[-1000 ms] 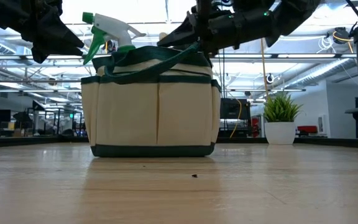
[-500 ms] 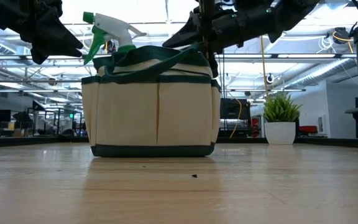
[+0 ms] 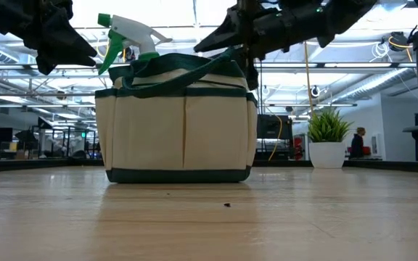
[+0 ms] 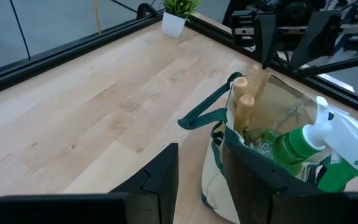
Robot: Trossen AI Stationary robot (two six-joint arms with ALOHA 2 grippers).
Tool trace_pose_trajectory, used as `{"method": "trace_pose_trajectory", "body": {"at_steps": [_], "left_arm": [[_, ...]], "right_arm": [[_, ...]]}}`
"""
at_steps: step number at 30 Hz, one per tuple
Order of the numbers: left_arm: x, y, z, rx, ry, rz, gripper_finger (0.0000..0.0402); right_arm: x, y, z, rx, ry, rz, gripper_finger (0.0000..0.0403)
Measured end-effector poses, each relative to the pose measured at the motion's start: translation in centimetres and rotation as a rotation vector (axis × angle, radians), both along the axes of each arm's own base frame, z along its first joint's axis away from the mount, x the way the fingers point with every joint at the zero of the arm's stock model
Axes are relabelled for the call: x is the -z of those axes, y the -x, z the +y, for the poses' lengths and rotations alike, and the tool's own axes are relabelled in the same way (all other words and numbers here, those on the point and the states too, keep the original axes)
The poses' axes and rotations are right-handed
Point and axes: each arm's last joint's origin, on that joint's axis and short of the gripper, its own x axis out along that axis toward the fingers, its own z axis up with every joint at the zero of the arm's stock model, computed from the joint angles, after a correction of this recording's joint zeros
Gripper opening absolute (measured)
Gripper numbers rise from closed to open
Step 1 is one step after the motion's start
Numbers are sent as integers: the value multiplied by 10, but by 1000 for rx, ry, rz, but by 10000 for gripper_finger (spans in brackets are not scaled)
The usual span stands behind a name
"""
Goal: Pick & Place Garden tools in Gardening bag
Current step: Put the green shear scissors into the white gardening bag
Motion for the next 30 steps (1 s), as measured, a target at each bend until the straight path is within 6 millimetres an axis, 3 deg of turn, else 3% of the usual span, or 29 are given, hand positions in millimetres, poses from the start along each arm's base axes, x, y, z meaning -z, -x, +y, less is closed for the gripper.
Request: {"method": "trace_pose_trajectory", "body": {"at_steps": [8, 15, 30], "left_arm": [[0, 0, 0, 17, -41, 14, 129], [0, 0, 0, 21, -49, 17, 129], [0, 0, -1, 40, -35, 15, 129]], "right_arm": [[-39, 21, 7, -83, -75, -96, 128], [-61, 38, 17, -111, -72, -134, 128], [-79, 47, 19, -123, -73, -226, 128]]}}
